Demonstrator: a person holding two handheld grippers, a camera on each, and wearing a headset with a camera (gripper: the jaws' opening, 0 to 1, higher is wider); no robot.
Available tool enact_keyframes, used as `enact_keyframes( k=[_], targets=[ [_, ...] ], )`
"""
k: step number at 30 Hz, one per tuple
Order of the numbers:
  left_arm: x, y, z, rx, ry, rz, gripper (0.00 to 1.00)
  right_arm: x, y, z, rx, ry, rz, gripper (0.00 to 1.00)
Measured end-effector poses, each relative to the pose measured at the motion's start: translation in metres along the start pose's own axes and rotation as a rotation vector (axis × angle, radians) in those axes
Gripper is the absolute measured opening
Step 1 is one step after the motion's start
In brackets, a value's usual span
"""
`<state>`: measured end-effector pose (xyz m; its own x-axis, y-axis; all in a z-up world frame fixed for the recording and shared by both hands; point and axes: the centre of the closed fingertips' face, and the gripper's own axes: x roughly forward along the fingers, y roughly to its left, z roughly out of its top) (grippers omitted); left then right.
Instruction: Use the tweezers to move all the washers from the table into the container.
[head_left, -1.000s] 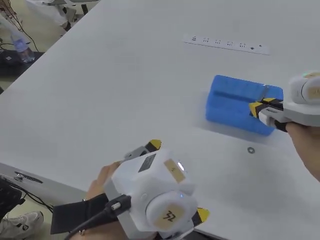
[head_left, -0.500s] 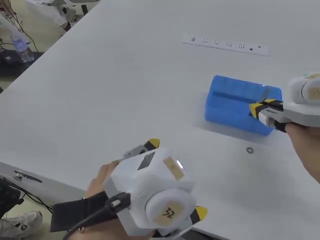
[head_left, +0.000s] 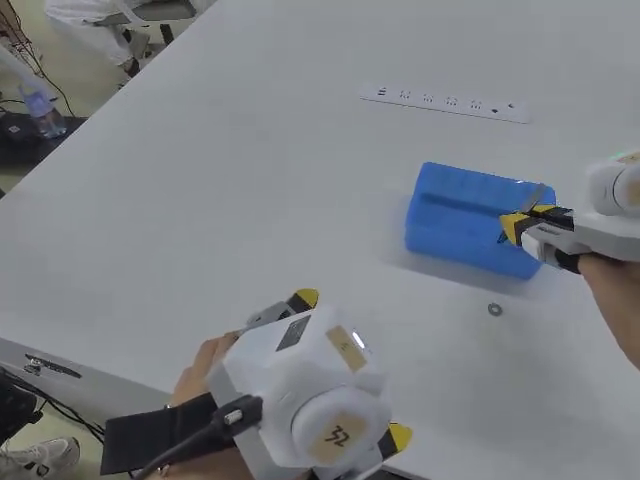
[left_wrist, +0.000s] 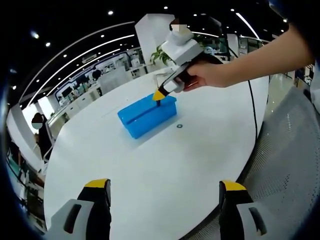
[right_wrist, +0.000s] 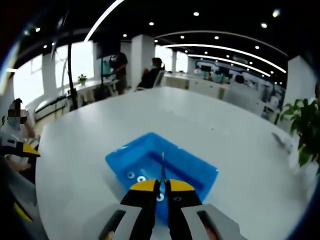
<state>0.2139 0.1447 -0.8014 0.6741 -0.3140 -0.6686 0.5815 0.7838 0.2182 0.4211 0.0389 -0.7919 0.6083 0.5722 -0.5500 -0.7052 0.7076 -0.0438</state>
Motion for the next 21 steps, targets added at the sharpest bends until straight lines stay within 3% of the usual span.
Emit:
enact_keyframes(
  k=[11,21],
  targets=[
    [-0.001,0.000,0.000,0.001,-0.001,0.001,0.91,-0.024,0.009,0.023,-0.016,-0.060,0.010,0.04],
    [-0.001,-0.001,0.000,0.003,-0.001,-0.001,0.91,-0.046,0.020,0.024,0.003,-0.087,0.025,0.04]
  ],
)
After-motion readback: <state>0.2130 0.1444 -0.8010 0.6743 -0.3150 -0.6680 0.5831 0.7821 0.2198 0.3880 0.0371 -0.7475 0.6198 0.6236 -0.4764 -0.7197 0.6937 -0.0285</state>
